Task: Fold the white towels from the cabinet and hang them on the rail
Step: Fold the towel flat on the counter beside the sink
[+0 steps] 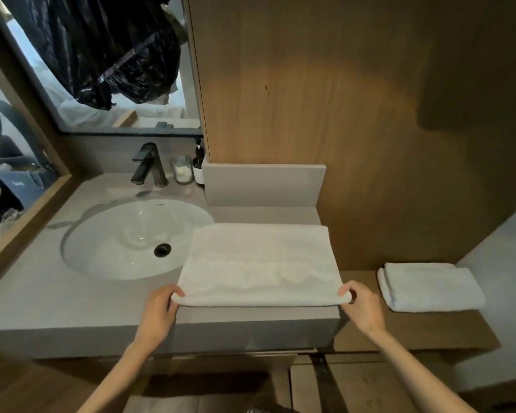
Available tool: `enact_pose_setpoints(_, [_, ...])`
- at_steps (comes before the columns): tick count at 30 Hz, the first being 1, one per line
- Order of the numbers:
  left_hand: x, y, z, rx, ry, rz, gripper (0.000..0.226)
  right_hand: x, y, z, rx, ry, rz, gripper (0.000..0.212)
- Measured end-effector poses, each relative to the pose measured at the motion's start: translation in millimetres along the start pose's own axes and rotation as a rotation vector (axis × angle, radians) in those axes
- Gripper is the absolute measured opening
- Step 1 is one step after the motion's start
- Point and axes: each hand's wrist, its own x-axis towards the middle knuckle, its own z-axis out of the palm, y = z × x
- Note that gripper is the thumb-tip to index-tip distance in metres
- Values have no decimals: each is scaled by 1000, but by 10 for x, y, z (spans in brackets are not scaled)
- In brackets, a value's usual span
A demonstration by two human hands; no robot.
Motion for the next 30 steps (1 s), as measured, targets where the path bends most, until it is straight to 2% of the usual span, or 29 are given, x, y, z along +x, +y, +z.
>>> enact_pose_setpoints(4, [93,156,-117,-32,-111,-223,24,78,16,-37,33,-159,175,20])
enact_pose_setpoints(7, [180,268,-162,-136,-92,-337,7,191,2,-51,237,-139,296,5])
enact_pose_setpoints(9, [234,352,-120,-200,-81,-411,24,263,-50,-18,363,-129,365,24])
enact_pose_setpoints(12, [387,429,-44,-198,-90,-478,56,395,-229,31,349,-127,437,59])
enact_pose_setpoints(14, [516,446,8,-204,-95,-508,63,475,-329,85,333,-111,436,61])
enact_pose_setpoints(16, [635,462,57,-237,-90,-539,64,522,-381,146,334,-87,447,53])
enact_pose_setpoints(19, [743,445,132,-162,-48,-531,51,556,-395,221,257,-53,432,43])
enact_pose_setpoints(23, [822,382,223,0,7,-520,24,574,-335,299,44,-10,308,31])
enact_pose_setpoints(27, [851,394,278,-16,50,-503,20,580,-352,361,-87,100,242,23])
enact_pose_setpoints(30, [845,392,292,-32,77,-492,22,603,-346,390,-143,122,208,21])
